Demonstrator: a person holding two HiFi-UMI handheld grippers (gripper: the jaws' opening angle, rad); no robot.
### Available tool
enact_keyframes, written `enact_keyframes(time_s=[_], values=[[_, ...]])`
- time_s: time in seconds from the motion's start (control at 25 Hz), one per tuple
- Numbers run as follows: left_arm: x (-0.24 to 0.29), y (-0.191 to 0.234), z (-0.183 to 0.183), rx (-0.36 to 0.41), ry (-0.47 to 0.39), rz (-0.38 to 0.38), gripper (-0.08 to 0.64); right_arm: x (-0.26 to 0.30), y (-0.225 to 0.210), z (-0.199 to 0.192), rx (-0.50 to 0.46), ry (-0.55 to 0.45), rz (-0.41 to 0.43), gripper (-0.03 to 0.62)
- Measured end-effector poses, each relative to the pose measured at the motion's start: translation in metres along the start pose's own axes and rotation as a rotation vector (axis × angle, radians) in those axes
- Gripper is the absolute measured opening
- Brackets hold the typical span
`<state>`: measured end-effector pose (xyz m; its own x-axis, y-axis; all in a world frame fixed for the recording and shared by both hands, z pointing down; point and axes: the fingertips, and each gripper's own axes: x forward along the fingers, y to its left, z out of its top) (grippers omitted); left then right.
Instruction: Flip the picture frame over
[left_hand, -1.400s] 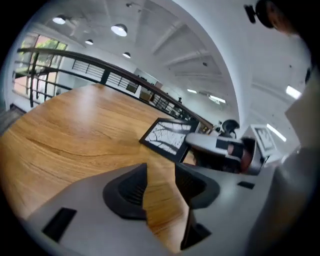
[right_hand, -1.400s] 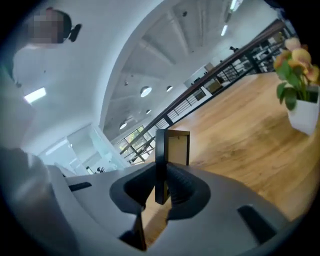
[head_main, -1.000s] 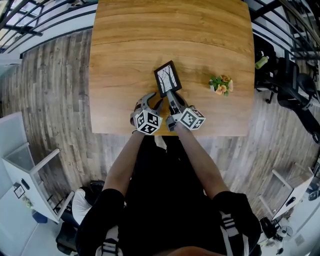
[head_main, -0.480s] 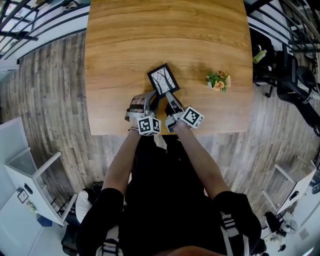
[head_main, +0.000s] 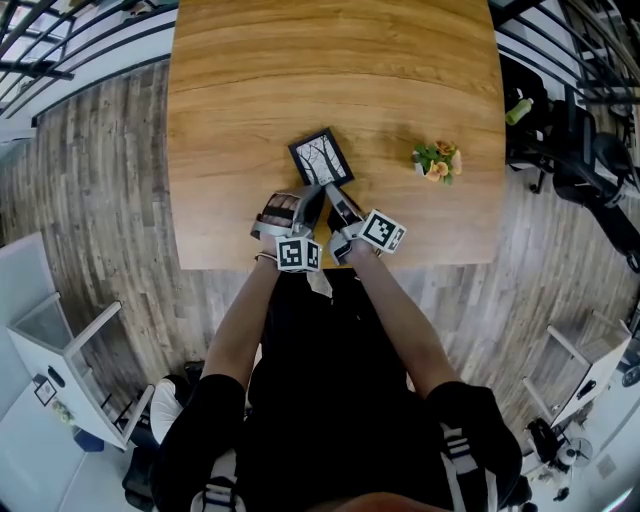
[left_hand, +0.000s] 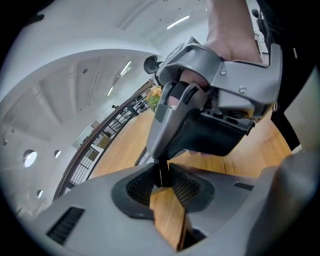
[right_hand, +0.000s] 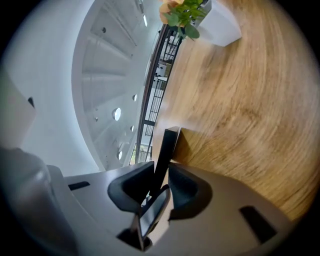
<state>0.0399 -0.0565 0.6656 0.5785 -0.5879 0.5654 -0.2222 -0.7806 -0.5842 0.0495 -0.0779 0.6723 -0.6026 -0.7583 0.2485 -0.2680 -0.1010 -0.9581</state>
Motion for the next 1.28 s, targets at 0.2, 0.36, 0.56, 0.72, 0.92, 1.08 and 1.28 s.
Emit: enact_keyframes(time_s=[0.2,0.36,0.56,0.72,0.92,1.08,1.28], values=[[-0.004,-0.002,-0.007,0.006,-0.034,-0.037,0.107,-0.010,-0.009,-0.001,-0.176,0.113,-0.043,0.178],[-0.008,0.002,-0.010,0.025,-0.058,-0.068,0.107,-0.034,-0.030,0.008,-0.343,0.170,-0.129,0.163],[-0.006,0.001,-0.018,0.072,-0.072,-0.103,0.107,-0.042,-0.018,0.022,-1.303,0.359,-0.299,0.180],[-0.006,0.002,-0.020,0.084,-0.085,-0.118,0.107,-0.027,0.001,0.012,-1.992,0.500,-0.271,0.206],[-0.007,0.000,-0.022,0.101,-0.107,-0.147,0.109,-0.005,-0.007,-0.003,-2.355,0.643,-0.207,0.182],[-0.005,0.003,-0.030,0.115,-0.104,-0.159,0.110,0.009,-0.012,-0.010,-2.416,0.737,-0.159,0.104],[0.003,-0.001,-0.041,0.100,-0.067,-0.196,0.117,0.013,-0.026,-0.017,-2.388,0.788,-0.181,0.097]])
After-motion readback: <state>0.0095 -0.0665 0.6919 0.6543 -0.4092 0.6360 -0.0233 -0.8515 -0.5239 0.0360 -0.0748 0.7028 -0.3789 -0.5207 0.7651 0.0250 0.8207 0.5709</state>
